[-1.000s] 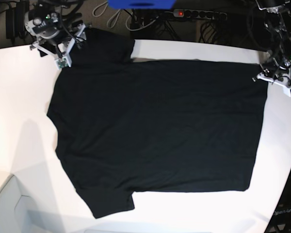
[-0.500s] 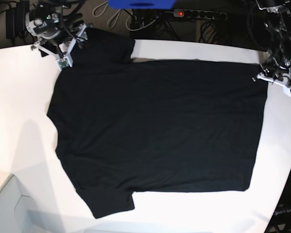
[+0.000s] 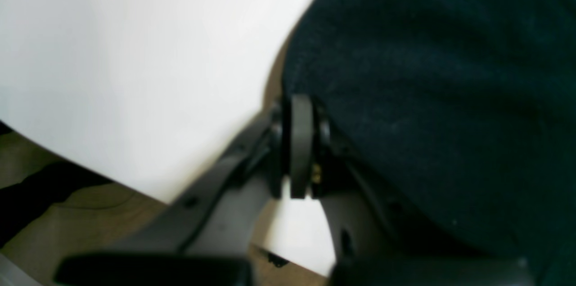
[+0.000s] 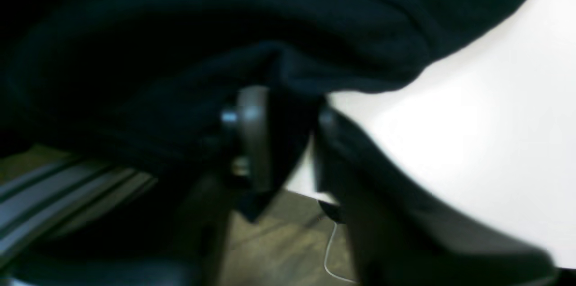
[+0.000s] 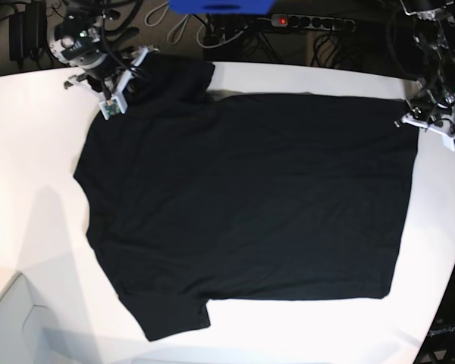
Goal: Layout the t-shirt on the table in an organized manner, then fold the t-shirt properly
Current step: 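Lift the collar-side edge with both grippers and fold it toward the hem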
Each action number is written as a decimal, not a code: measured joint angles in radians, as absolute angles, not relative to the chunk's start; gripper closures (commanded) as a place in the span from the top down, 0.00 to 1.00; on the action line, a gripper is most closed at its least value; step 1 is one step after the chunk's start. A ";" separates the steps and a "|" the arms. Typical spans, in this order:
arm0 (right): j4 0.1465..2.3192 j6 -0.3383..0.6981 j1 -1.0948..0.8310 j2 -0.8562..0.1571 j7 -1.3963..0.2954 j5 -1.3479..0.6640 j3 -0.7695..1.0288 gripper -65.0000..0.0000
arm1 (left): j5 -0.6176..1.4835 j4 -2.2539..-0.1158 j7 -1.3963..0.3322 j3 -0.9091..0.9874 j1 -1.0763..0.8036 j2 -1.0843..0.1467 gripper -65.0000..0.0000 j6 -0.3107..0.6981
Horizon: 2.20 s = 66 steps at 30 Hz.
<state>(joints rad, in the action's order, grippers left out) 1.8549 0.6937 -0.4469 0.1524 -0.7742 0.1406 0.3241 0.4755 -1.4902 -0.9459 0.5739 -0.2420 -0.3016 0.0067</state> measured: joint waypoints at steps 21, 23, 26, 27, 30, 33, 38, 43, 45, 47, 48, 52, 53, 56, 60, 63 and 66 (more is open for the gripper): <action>1.999 0.699 -0.360 0.158 -0.902 0.179 0.331 0.00 | 0.480 -1.674 -1.012 0.676 -0.242 -0.281 0.00 0.007; 1.999 0.699 -0.331 0.158 -0.906 0.178 0.331 0.00 | 0.481 -1.673 -1.013 0.677 -0.232 -0.282 0.00 0.007; 1.999 0.699 -0.293 0.158 -0.905 0.179 0.331 0.00 | 0.481 -1.670 -1.013 0.673 -0.214 -0.282 0.00 0.007; 1.999 0.699 -0.279 0.158 -0.907 0.180 0.331 0.00 | 0.479 -1.670 -1.013 0.673 -0.205 -0.281 0.00 0.007; 1.996 0.699 -0.235 0.158 -0.906 0.183 0.331 0.00 | 0.476 -1.670 -1.013 0.677 -0.160 -0.263 0.00 0.004; 1.995 0.699 -0.192 0.158 -0.905 0.183 0.331 0.00 | 0.483 -1.668 -1.013 0.677 -0.109 -0.263 0.00 0.004; 1.977 0.699 -0.136 0.158 -0.905 0.183 0.331 0.00 | 0.467 -1.663 -1.014 0.672 -0.067 -0.260 0.00 0.004; 1.931 0.699 -0.095 0.158 -0.903 0.184 0.331 0.00 | 0.472 -1.579 -1.010 0.670 -0.009 -0.261 0.00 0.004; 1.912 0.699 -0.080 0.158 -0.897 0.184 0.333 0.00 | 0.471 -1.517 -1.012 0.670 0.014 -0.264 0.00 0.004; 1.890 0.699 -0.057 0.159 -0.902 0.182 0.350 0.00 | 0.465 -1.468 -1.013 0.670 0.042 -0.264 0.00 0.003; 1.871 0.699 -0.038 0.158 -0.900 0.183 0.362 0.00 | 0.464 -1.449 -1.012 0.670 0.059 -0.265 0.00 0.004; 1.816 0.699 0.008 0.159 -0.897 0.183 0.390 0.00 | 0.472 -1.408 -1.012 0.670 0.108 -0.266 0.00 0.004; 1.807 0.699 0.017 0.159 -0.897 0.183 0.400 0.00 | 0.471 -1.401 -1.012 0.671 0.113 -0.266 0.00 0.004; 1.780 0.699 0.042 0.155 -0.898 0.187 0.419 0.00 | 0.467 -1.365 -1.010 0.671 0.136 -0.269 0.00 0.004; 1.735 0.699 0.070 0.159 -0.900 0.186 0.418 0.00 | 0.468 -1.318 -1.005 0.671 0.174 -0.261 0.00 0.004; 1.716 0.699 0.097 0.158 -0.897 0.186 0.419 0.00 | 0.463 -1.278 -1.002 0.643 0.209 -0.264 0.00 0.003; 1.687 0.699 0.127 0.157 -0.897 0.186 0.419 0.00 | 0.471 -1.264 -1.002 0.640 0.239 -0.264 0.00 0.003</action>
<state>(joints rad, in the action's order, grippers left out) 1.6875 0.6991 0.1268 0.1574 -0.8974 0.1860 0.4191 0.4706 -1.2644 -1.0016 0.6403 0.2390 -0.2642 0.0032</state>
